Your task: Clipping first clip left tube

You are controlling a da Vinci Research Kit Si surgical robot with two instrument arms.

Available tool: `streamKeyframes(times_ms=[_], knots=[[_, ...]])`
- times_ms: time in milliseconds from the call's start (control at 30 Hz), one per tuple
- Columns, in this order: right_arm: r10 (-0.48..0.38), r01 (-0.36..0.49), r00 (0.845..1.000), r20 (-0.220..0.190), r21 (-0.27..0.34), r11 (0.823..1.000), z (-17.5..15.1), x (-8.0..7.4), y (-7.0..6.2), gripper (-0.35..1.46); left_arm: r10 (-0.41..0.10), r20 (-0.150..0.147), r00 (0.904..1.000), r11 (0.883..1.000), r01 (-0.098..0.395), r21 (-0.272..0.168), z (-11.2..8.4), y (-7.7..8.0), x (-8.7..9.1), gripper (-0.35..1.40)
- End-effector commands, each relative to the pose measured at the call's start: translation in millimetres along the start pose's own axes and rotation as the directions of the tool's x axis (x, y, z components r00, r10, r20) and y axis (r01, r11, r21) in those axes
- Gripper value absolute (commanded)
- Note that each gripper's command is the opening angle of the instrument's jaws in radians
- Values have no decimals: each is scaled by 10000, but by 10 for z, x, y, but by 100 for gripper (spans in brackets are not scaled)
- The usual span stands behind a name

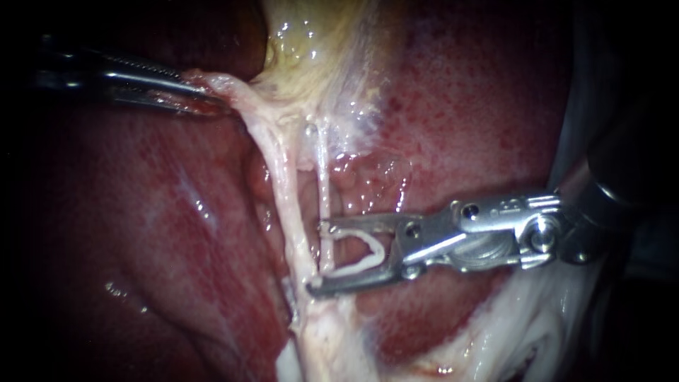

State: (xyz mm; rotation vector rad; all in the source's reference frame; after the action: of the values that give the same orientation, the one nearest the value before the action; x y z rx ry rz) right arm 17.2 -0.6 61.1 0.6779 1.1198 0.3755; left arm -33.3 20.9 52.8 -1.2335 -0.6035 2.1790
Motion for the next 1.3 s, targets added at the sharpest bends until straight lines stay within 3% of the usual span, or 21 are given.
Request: streamKeyframes(times_ms=[33,400,767,1133,1300], knots=[[30,-30,10000,16,31,10000,1,-3,1,50,0,2,10000,10000,0,-1,0,0,0,-35],[-13,7,9999,106,571,9984,22,-15,4,50,-1,1,10000,10000,1,1,0,0,0,-35],[-4,8,10000,-55,719,9974,39,-6,-3,49,-5,0,10000,10000,5,13,1,1,0,-35],[301,-237,9976,-620,1003,9947,57,21,-34,49,-1,-1,10000,10000,1,26,3,1,-1,-35],[485,-393,9954,-831,1097,9932,62,29,-42,49,0,-1,10000,10000,0,25,3,1,-1,-35]])
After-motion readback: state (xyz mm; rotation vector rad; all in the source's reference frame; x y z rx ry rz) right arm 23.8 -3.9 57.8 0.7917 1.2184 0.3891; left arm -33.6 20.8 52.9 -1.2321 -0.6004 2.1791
